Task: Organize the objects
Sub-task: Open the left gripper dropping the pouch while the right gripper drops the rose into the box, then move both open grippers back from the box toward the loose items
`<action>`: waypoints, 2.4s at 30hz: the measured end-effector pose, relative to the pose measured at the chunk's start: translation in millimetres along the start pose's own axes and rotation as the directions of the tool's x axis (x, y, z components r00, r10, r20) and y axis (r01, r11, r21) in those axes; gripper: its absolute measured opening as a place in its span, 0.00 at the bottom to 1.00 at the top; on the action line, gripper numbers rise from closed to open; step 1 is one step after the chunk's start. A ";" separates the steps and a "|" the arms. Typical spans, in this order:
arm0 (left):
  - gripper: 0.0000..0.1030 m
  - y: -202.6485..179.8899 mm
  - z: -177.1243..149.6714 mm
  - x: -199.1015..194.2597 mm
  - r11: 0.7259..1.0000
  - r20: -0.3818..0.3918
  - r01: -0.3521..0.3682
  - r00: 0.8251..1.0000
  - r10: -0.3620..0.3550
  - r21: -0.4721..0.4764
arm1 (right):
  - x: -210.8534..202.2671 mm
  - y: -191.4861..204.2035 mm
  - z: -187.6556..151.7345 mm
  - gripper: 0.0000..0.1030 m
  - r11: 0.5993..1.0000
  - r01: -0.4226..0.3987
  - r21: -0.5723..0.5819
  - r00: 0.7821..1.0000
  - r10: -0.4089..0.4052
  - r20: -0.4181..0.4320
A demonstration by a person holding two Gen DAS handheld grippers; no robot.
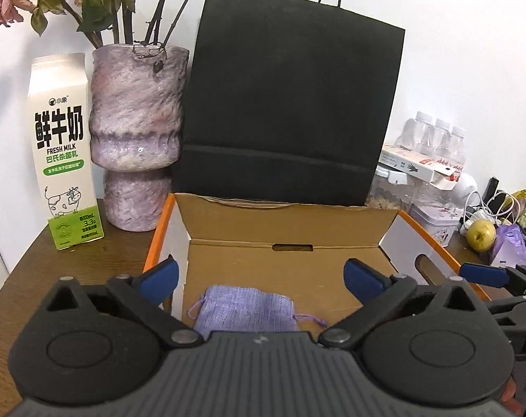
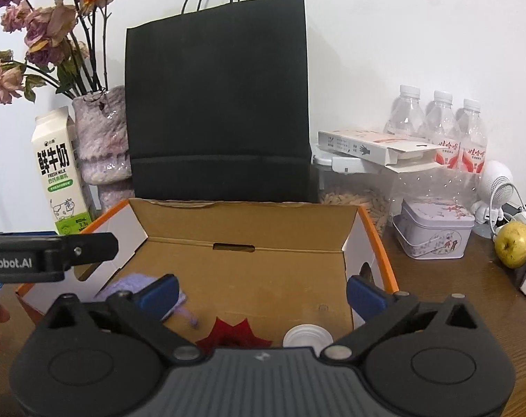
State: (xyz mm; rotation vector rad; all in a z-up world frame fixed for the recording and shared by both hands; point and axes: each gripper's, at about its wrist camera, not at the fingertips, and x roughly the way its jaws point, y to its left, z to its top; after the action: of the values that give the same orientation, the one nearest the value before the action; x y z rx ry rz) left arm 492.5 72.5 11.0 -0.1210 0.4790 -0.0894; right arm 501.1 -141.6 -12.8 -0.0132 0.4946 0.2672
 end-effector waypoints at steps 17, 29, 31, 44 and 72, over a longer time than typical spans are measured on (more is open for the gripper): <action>1.00 -0.4 3.5 -15.0 1.000 0.029 -0.030 0.999 0.030 0.009 | -5.6 2.3 1.7 1.00 1.000 -0.003 -0.010 1.000 0.003 0.010; 1.00 -4.7 8.0 -47.2 0.999 0.088 -0.048 0.995 0.047 0.018 | -24.7 4.4 5.9 1.00 1.000 -0.013 -0.014 0.999 0.013 0.031; 1.00 -4.4 7.8 -53.6 0.999 0.096 -0.050 0.994 0.049 0.013 | -30.9 5.8 6.4 1.00 1.000 -0.018 -0.018 0.999 0.019 0.042; 1.00 -3.8 -8.4 -112.8 0.997 0.153 -0.076 0.985 0.079 -0.024 | -77.0 12.5 2.7 1.00 0.998 -0.037 -0.056 0.994 0.042 0.103; 1.00 -36.1 -63.3 -227.9 0.996 0.155 -0.089 0.984 0.089 -0.010 | -192.2 0.2 -48.8 1.00 0.994 -0.051 -0.092 0.990 0.062 0.125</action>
State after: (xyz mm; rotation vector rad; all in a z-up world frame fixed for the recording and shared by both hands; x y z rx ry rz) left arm 259.5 56.7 63.7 -0.1084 0.3278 0.0083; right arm 315.7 -193.3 34.7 -0.0683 0.3561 0.3436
